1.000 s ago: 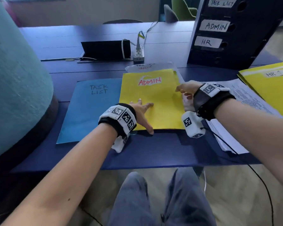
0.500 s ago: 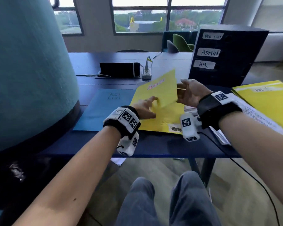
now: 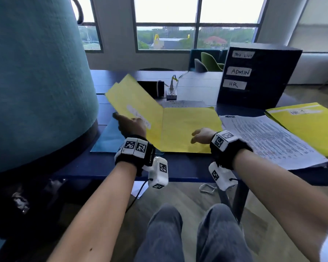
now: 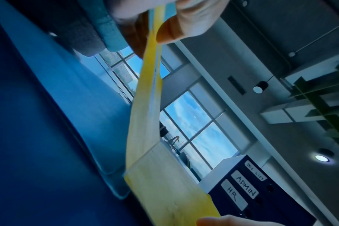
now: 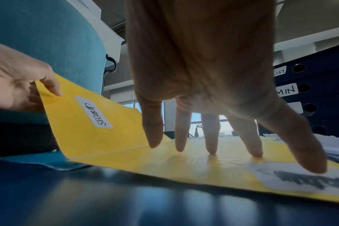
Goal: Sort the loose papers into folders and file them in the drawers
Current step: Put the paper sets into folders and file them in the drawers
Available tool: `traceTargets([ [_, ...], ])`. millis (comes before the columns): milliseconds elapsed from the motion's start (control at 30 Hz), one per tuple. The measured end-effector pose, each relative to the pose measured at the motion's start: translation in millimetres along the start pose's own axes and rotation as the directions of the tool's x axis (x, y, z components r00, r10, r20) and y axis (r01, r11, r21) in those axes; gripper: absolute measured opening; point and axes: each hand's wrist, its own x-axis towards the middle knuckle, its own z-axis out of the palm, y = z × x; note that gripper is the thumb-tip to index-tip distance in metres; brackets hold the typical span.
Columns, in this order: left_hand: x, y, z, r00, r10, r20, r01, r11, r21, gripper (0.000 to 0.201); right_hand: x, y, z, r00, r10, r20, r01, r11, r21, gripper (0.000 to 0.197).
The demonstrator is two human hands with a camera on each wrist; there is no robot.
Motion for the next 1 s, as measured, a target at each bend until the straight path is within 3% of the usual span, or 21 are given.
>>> traceTargets([
  [67,-1,-5,-1,0.992,0.017,-0.121,-0.023,0.998,-0.051,0.070,-2,0,5,0.999,-0.019,0.040,0.022,0.996,-0.083,0.040],
  [133,-2,-5,-1,0.983,0.042,-0.181,-0.036,0.999,0.038,0.073,-4,-1,6,0.997,-0.035,0.067,0.045,0.987,-0.152,0.041],
  [200,-8,0,1,0.989,0.077,-0.129,-0.052,0.982,0.183,0.066,-4,0,6,0.996,-0.036,0.079,0.050,0.982,-0.182,0.043],
  [267,-12,1,8,0.961,0.231,-0.153,-0.173,0.931,0.322,0.073,-7,0,2,0.996,-0.046,0.081,0.060,0.981,-0.184,0.044],
  [333,-13,1,21,0.933,0.355,-0.068,-0.297,0.860,0.414,0.080,-9,0,-2,0.995,-0.055,0.086,0.070,0.981,-0.183,0.042],
  [400,-11,0,36,0.935,0.292,0.202,-0.355,0.807,0.472,0.076,-8,3,-5,0.994,-0.056,0.093,0.072,0.982,-0.177,0.041],
  [433,-8,-2,45,0.919,0.182,0.349,-0.349,0.786,0.510,0.071,-8,5,-6,0.993,-0.056,0.099,0.072,0.983,-0.168,0.040],
  [533,-6,-8,65,0.783,-0.184,0.594,-0.362,0.641,0.676,0.059,-7,11,-8,0.992,-0.064,0.108,0.079,0.987,-0.140,0.035],
  [600,-5,-22,73,0.689,-0.295,0.663,-0.469,0.515,0.717,0.046,-7,13,-9,0.991,-0.073,0.111,0.087,0.987,-0.131,0.034],
  [667,-2,-35,78,0.632,-0.316,0.708,-0.516,0.509,0.689,0.018,-9,15,-11,0.989,-0.094,0.117,0.108,0.987,-0.117,0.034],
  [700,-1,-37,79,0.628,-0.327,0.706,-0.511,0.511,0.691,0.011,-8,16,-13,0.987,-0.105,0.119,0.116,0.989,-0.090,0.034],
  [800,6,-27,91,0.631,-0.303,0.715,-0.517,0.522,0.678,0.031,-8,24,-28,0.988,-0.115,0.104,0.106,0.990,0.089,0.033],
  [900,5,1,116,0.624,-0.225,0.749,-0.522,0.592,0.613,0.018,-5,43,-59,0.999,-0.031,-0.013,0.033,0.939,0.342,0.034],
  [1000,-4,30,147,0.588,-0.129,0.799,-0.597,0.597,0.536,0.017,-2,71,-95,0.993,0.081,-0.081,-0.040,0.908,0.418,0.024],
])
